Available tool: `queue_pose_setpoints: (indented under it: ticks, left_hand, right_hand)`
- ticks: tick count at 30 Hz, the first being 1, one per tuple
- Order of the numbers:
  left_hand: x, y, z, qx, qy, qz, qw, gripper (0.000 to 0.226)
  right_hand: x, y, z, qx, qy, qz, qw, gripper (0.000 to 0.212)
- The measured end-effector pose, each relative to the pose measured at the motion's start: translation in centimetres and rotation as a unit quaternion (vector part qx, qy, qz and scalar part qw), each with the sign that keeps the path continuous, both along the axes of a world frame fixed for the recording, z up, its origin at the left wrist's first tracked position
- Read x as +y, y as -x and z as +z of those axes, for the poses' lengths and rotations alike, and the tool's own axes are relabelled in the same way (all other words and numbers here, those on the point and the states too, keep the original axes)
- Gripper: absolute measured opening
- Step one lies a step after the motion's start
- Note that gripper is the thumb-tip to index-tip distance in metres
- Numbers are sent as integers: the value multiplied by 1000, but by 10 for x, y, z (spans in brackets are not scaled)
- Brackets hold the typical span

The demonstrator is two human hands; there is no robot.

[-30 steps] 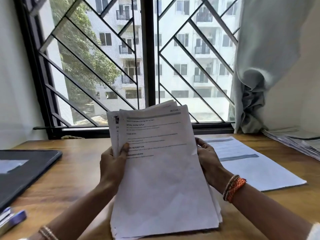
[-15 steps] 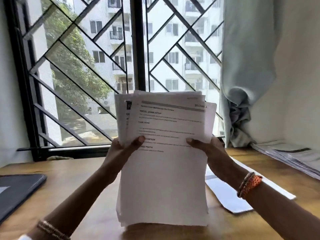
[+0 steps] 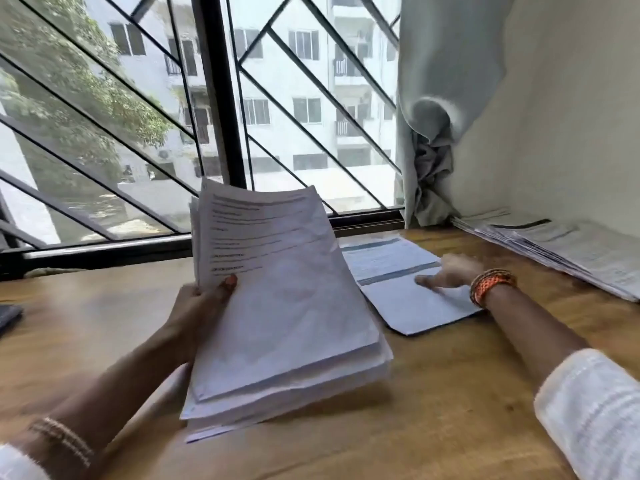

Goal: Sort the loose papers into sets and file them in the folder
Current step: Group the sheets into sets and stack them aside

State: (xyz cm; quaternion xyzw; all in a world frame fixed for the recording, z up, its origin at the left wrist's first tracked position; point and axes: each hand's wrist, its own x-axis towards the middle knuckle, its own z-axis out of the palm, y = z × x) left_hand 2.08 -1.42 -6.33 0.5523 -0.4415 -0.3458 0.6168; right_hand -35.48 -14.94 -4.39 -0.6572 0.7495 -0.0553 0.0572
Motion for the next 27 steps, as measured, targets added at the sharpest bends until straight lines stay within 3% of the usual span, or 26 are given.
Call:
queue_pose_setpoints:
  ticks: [2,5,7,10,14,18,22,27]
  left_hand:
    - [-2,2,-7,3,3,11,1000,16]
    - [-3,0,-9,21,18,25,999,16]
    - [-3,-2,-10,37,27,24,999,12]
    - [-5,-2,-5,67,47,10,997,8]
    - [-6,-4,10,107,89,-18,990,10]
    - [-3,-6,14,126,136,-12,983,28]
    - [0,-3,12,127,150,-12,980,11]
    - [3,2,13,117,161,-28,980,34]
  right_hand:
    - [-2,3,-8,-39,8,-8,999,79]
    - [-7,10,-10,-175,44,-24,983,51]
    - [-5,12,-12,-311,54,-3,949,30]
    - [15,-4,-9,-494,59,107,861,12]
    - [37,-41,5,-595,114,222,764,28]
    - [51,-68,15,-644,171,266,697,15]
    - [57,-83,5,-659,159,290,676,30]
    - [58,-86,2,-671,147,296,664,61]
